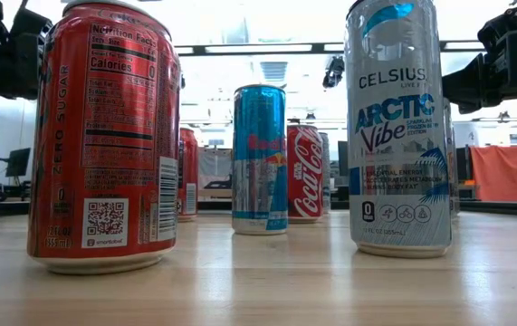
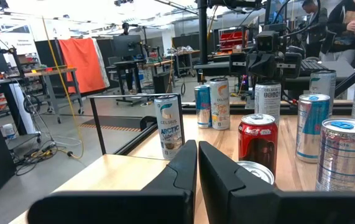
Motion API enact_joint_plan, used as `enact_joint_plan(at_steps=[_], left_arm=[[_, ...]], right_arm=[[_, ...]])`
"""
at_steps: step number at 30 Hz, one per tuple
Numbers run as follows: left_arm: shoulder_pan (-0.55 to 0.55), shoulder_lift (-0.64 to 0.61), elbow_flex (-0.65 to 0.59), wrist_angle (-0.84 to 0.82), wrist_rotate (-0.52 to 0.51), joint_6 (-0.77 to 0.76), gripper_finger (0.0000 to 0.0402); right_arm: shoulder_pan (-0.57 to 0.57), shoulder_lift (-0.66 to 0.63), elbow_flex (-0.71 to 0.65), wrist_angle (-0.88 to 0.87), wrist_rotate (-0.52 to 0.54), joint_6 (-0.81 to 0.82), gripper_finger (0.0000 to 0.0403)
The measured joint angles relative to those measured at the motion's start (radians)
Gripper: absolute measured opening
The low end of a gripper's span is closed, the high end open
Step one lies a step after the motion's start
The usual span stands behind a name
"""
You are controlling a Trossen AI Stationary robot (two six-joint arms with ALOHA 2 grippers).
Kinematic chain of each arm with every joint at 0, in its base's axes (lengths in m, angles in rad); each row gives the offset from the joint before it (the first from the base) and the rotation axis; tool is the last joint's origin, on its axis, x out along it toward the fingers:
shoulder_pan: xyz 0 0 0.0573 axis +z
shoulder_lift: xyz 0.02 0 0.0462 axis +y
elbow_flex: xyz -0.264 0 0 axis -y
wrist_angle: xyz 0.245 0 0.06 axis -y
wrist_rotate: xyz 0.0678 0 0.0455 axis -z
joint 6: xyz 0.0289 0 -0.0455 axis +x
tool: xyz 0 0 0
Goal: Place canned beverage on shelf
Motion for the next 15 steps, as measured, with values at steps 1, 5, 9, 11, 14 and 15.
enact_joint_plan(at_steps=[1, 5, 9, 11, 14, 15], left_arm=[[0.0, 0.0, 0.0, 0.013, 0.001, -0.007, 0.0], [-0.001, 0.005, 0.0, 0.196, 0.065, -0.346, 0.0], [-0.001, 0.005, 0.0, 0.352, 0.071, -0.436, 0.0], [-0.001, 0.01, 0.0, 0.412, 0.086, -0.456, 0.0], [-0.001, 0.043, 0.0, 0.517, 0.087, -0.471, 0.0], [-0.001, 0.059, 0.0, 0.554, 0.088, -0.472, 0.0]], right_arm=[[0.0, 0.0, 0.0, 0.0, 0.0, 0.0, 0.0013], [0.0, 0.0, 0.0, 0.0, -0.016, 0.138, 0.0013], [0.0, 0.0, 0.0, 0.014, -0.039, 0.534, 0.0013], [-0.002, 0.004, 0.001, 0.054, 0.022, 0.576, 0.0013], [-0.003, 0.009, 0.001, 0.125, 0.025, 0.567, 0.0013], [-0.002, 0.012, 0.001, 0.161, 0.025, 0.551, 0.0013]])
